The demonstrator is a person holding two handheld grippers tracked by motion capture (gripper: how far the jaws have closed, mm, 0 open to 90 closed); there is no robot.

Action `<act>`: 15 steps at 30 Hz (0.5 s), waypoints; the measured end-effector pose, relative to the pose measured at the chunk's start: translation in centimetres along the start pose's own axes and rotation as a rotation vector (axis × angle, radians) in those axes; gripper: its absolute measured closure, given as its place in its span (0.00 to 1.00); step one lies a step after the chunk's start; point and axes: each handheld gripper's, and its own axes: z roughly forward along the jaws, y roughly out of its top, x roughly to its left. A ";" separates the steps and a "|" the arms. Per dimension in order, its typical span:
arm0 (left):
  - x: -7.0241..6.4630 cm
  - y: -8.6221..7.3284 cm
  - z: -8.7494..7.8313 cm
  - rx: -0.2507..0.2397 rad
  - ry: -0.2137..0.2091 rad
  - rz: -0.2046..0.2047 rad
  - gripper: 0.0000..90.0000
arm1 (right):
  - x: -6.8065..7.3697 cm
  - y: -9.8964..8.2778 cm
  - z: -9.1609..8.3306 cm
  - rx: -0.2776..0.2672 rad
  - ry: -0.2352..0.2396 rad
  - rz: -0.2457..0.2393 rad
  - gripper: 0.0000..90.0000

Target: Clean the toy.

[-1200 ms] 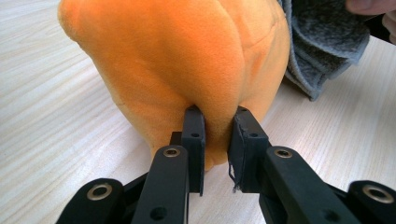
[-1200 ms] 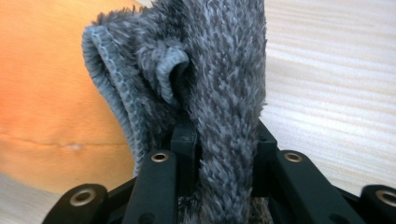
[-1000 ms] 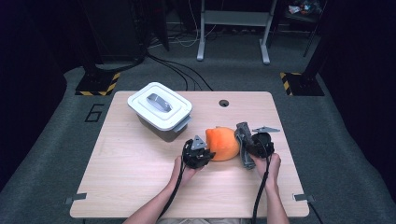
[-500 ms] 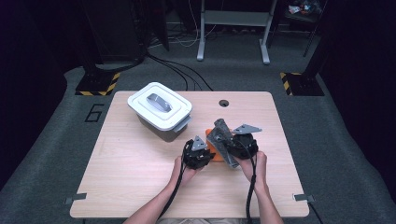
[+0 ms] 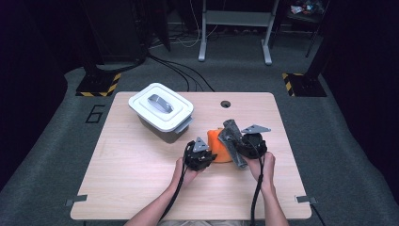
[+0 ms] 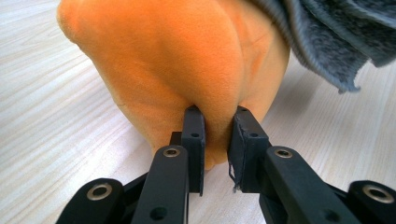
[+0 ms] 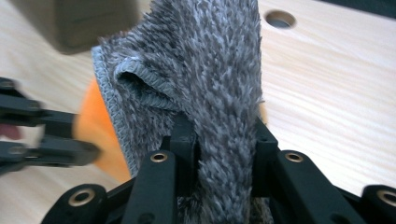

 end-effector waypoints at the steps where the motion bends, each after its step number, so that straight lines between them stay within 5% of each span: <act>1: 0.0 0.0 0.0 0.000 0.000 0.000 0.86 | -0.7 -0.2 0.2 0.005 -0.001 0.014 0.77; 11: 0.1 0.0 0.1 -0.007 0.003 -0.003 0.85 | -4.0 -2.0 2.3 0.085 -0.042 0.138 0.77; 15: 0.1 0.1 0.1 -0.004 0.011 0.005 0.82 | -3.9 -2.1 2.5 0.081 -0.040 0.130 0.77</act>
